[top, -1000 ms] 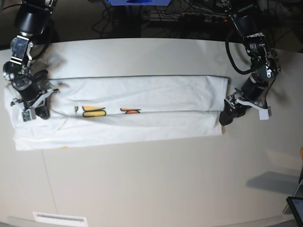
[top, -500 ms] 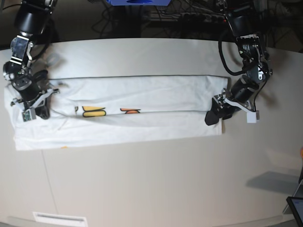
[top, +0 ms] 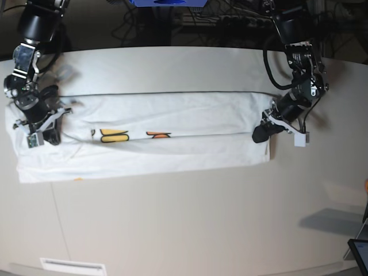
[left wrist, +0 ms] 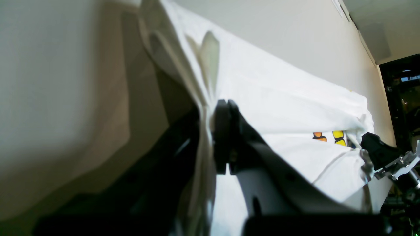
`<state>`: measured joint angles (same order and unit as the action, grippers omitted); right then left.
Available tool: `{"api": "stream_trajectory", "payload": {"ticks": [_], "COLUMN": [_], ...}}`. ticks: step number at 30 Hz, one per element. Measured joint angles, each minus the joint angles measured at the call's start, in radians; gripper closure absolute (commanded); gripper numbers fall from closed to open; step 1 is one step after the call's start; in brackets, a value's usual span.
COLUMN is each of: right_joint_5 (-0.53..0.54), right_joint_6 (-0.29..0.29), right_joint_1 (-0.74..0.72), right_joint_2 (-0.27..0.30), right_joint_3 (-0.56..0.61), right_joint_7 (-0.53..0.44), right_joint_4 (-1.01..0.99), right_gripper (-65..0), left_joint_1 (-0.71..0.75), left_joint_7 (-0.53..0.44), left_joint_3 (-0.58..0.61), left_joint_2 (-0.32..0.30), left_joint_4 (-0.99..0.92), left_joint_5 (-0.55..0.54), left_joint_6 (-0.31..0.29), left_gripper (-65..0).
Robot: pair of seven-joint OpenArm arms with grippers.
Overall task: Fold the T-shirt properly
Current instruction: 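Lower the left gripper and grasp the collar end of the strip, then lift the collar end with the left gripper and fold it toward the right gripper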
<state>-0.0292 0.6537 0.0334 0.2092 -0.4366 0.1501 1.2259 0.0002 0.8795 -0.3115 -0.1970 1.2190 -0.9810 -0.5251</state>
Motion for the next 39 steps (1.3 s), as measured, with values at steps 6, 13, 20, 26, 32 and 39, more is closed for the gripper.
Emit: {"api": "stream_trajectory", "payload": {"ticks": [6,13,20,26,32,39], "right_joint_5": [0.0,0.0,0.0,0.0,0.0,0.0], "right_joint_6": [0.0,0.0,0.001,0.0,0.0,0.0], "right_joint_1": [0.0,0.0,0.0,0.0,0.0,0.0], "right_joint_2": [0.0,0.0,0.0,0.0,0.0,0.0], "right_joint_3": [0.0,-0.001,-0.001,-0.001,-0.001,-0.001], "right_joint_7": [0.0,0.0,0.0,0.0,0.0,0.0], "right_joint_4": [0.0,0.0,0.0,0.0,0.0,0.0], "right_gripper": [0.0,0.0,0.0,0.0,0.0,0.0], "left_joint_1": [0.019,0.064,0.069,0.027,0.0,-0.061], "left_joint_7": [0.023,0.048,0.045,0.05,0.05,0.041], "left_joint_3": [0.007,0.028,0.246,0.429,0.518,0.6], "left_joint_2": [0.01,0.07,0.07,0.076,0.13,0.203], "left_joint_4": [0.104,0.356,0.524,0.558,0.557,0.453], "left_joint_5": [0.047,0.195,0.21,0.217,0.218,0.215], "left_joint_6": [0.101,0.23,0.351,0.395,0.397,0.394], "left_gripper": [0.0,0.0,0.0,0.0,0.0,0.0]}}
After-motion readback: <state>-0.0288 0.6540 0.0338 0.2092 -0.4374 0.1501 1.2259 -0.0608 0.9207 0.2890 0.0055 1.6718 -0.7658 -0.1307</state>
